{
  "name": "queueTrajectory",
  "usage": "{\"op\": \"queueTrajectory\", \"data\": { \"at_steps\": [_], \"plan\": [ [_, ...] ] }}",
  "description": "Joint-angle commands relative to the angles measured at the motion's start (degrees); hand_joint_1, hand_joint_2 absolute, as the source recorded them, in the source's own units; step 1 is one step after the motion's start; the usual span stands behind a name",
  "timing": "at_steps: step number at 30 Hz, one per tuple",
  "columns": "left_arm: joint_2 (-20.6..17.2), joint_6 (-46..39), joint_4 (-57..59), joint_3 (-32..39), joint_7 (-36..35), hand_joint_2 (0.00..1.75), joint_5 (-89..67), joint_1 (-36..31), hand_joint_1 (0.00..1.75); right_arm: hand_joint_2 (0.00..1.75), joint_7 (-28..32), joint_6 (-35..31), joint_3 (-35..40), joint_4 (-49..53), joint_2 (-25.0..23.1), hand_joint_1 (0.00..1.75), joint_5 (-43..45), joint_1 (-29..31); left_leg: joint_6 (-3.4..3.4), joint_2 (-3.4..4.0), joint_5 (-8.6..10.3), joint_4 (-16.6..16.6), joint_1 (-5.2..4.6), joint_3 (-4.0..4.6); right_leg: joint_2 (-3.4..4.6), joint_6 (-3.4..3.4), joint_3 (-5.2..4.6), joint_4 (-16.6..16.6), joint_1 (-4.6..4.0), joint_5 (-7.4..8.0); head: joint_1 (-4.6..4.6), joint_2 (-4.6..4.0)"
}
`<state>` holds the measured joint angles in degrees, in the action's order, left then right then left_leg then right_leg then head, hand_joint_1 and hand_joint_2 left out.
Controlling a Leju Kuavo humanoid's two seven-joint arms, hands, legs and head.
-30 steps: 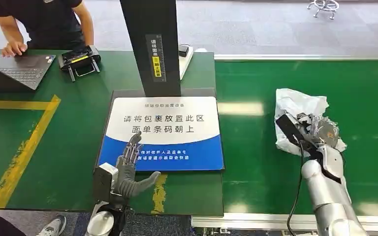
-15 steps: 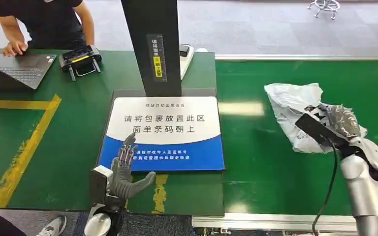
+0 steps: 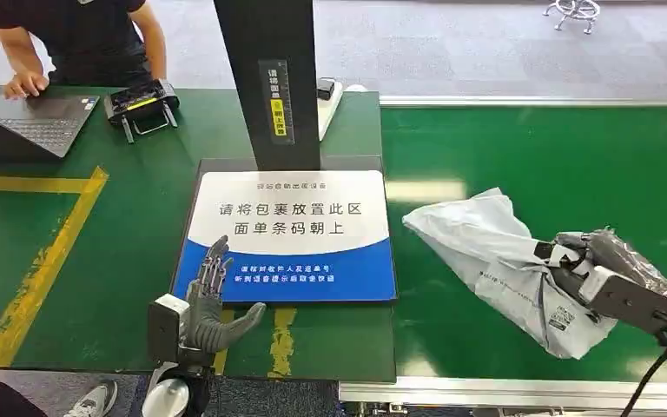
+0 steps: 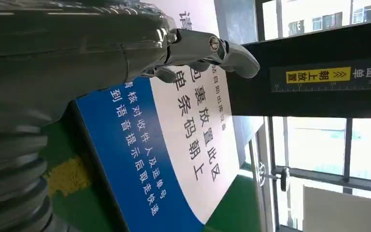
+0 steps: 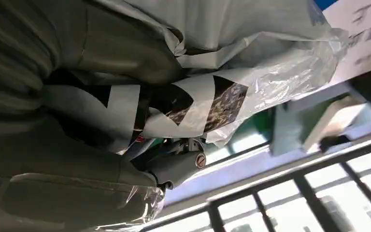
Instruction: Moved the parcel from conveyor to table for the left to box.
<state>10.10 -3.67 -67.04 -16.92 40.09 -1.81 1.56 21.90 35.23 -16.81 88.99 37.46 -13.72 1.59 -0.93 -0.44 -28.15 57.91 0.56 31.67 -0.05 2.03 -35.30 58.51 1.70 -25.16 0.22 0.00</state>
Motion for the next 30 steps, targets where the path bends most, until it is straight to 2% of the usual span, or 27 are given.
{"op": "queueTrajectory", "data": {
  "at_steps": [1,3,6,10,11,15,16,21,24,25,27,28,30],
  "plan": [
    [-1.0,0.2,1.4,1.1,-0.1,1.75,-0.2,-2.3,0.00,1.75,4.8,6.7,1.8,9.9,-1.7,1.75,9.4,-4.4,0.03,0.15,0.10,-0.2,0.01,-0.21,0.08,-0.28,0.17,-0.2,-0.06,0.15,0.04,0.00],
    [-0.9,0.1,1.8,1.1,-0.1,1.75,-0.2,-2.7,0.00,1.75,4.6,6.5,4.3,10.7,-2.8,1.75,9.7,-3.9,0.00,0.14,0.09,-0.1,0.05,-0.15,0.09,-0.22,0.12,-0.2,-0.09,0.14,0.02,0.00],
    [-0.8,-0.1,2.1,0.8,-0.1,1.75,-0.1,-2.9,0.00,1.75,5.9,5.9,11.0,9.4,-6.2,1.75,9.2,-0.2,-0.01,0.25,0.03,-0.1,0.07,-0.15,0.22,-0.12,0.09,-0.1,-0.09,0.11,0.02,0.00],
    [-0.5,0.1,2.8,-0.1,-0.1,1.75,0.0,-3.3,0.00,1.75,6.6,-0.6,22.6,5.5,-11.1,1.75,2.3,6.1,-0.02,0.63,0.07,-0.3,0.14,-0.30,0.59,-0.22,0.22,-0.3,-0.18,0.29,0.02,0.00],
    [-0.4,0.2,3.1,-0.4,-0.1,1.75,0.0,-3.6,0.00,1.75,6.7,-0.9,26.2,4.4,-14.0,1.75,1.2,7.6,-0.02,0.56,0.04,-0.2,0.14,-0.24,0.53,-0.18,0.20,-0.2,-0.17,0.24,0.02,0.00],
    [-0.1,0.2,3.7,-0.7,-0.1,1.75,0.1,-4.2,0.00,1.75,7.3,-5.2,35.1,3.0,-17.2,1.75,-0.9,9.0,-0.05,0.64,0.11,-0.3,0.15,-0.36,0.58,-0.24,0.26,-0.3,-0.19,0.28,0.02,0.00],
    [-0.1,0.1,3.6,-0.7,-0.1,1.75,0.2,-4.1,0.00,1.75,7.5,-7.7,37.7,2.4,-17.3,1.75,-3.8,10.0,-0.02,0.66,0.21,-0.4,0.17,-0.44,0.60,-0.30,0.24,-0.3,-0.23,0.34,0.02,0.00],
    [-0.2,0.1,3.4,-0.8,-0.1,1.75,0.2,-4.0,0.00,1.75,7.4,-8.8,38.7,2.4,-16.3,1.75,-3.2,10.5,-0.01,0.27,0.12,-0.1,0.09,-0.21,0.23,-0.12,0.11,0.0,-0.13,0.09,0.00,0.00],
    [-0.2,0.1,3.4,-0.8,-0.1,1.75,0.3,-4.0,0.00,1.75,7.4,-8.8,38.6,2.5,-16.1,1.75,-3.0,10.4,0.02,0.33,0.15,-0.1,0.09,-0.27,0.28,-0.18,0.17,-0.1,-0.13,0.16,0.02,0.00],
    [-0.2,-0.2,3.2,-0.7,-0.1,1.75,0.4,-3.8,0.00,1.75,8.3,-9.7,39.2,2.0,-17.9,1.75,-4.0,11.0,0.02,0.29,0.15,-0.1,0.08,-0.21,0.24,-0.15,0.15,-0.1,-0.12,0.14,0.02,0.00],
    [0.2,-0.3,2.3,-0.6,-0.1,1.75,0.4,-3.1,0.00,1.75,8.0,-16.9,44.1,-0.8,-22.8,1.75,-11.9,13.6,0.01,0.36,0.12,-0.1,0.08,-0.19,0.31,-0.13,0.11,0.0,-0.08,0.13,0.02,0.00],
    [0.3,-0.3,2.0,-0.6,-0.2,1.75,0.3,-3.0,0.00,1.75,8.2,-17.9,46.4,-2.0,-23.8,1.75,-12.3,14.5,0.00,0.61,0.12,-0.2,0.10,-0.29,0.56,-0.20,0.13,-0.1,-0.09,0.22,0.02,0.00],
    [0.7,0.0,2.1,-0.9,-0.7,1.75,-0.1,-3.3,0.00,1.75,9.1,-20.8,50.0,-3.5,-26.1,1.75,-13.4,15.4,-0.01,0.59,0.11,-0.1,0.13,-0.24,0.53,-0.19,0.11,-0.1,-0.09,0.21,0.04,0.00]
  ]
}}
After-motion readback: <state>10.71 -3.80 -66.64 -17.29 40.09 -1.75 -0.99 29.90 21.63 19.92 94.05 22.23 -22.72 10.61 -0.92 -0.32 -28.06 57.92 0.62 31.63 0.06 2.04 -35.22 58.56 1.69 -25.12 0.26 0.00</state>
